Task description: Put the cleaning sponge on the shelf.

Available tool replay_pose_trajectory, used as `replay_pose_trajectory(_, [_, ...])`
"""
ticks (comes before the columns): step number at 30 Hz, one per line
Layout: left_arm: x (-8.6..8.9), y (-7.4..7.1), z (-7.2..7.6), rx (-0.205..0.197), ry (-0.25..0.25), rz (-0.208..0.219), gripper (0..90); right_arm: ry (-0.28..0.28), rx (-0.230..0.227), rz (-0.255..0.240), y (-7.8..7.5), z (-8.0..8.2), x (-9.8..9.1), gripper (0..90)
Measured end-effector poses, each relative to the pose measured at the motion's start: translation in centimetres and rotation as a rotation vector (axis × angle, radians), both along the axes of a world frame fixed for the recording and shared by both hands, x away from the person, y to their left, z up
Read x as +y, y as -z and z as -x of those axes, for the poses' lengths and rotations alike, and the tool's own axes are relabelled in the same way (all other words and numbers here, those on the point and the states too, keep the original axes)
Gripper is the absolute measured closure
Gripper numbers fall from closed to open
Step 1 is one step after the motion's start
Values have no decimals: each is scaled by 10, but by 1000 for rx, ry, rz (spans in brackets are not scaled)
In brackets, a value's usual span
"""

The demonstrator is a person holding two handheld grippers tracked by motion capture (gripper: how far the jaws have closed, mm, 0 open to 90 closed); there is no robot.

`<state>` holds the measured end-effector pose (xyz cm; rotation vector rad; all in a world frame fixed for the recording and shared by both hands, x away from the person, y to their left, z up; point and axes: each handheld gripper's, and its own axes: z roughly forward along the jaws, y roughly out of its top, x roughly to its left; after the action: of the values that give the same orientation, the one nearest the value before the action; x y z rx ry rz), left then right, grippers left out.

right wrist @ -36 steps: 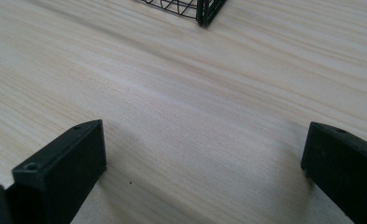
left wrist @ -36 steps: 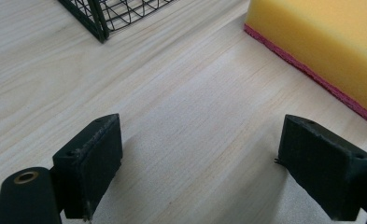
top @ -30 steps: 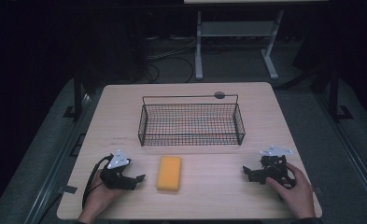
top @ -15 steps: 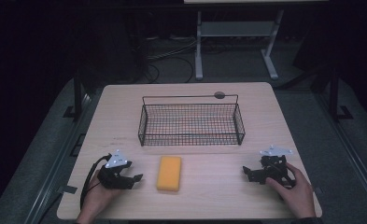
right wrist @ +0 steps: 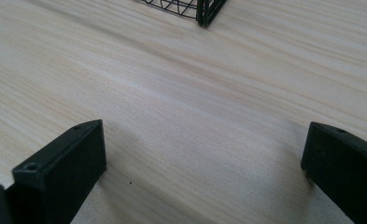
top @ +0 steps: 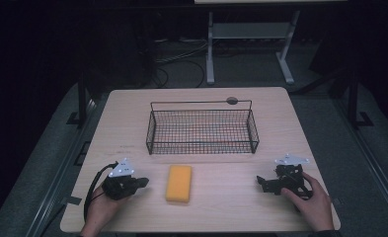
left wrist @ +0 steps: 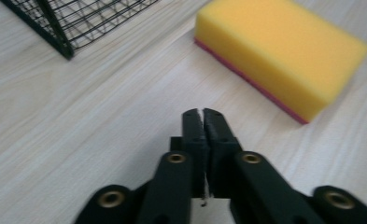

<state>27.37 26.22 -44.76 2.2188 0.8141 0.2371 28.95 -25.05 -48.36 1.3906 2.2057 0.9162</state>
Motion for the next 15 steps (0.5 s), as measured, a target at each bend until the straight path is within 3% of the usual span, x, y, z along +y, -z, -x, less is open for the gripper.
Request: replay_pose_trajectory(15, [-17, -2, 3, 32, 52, 1, 895, 1, 0, -1, 0, 0, 0, 0])
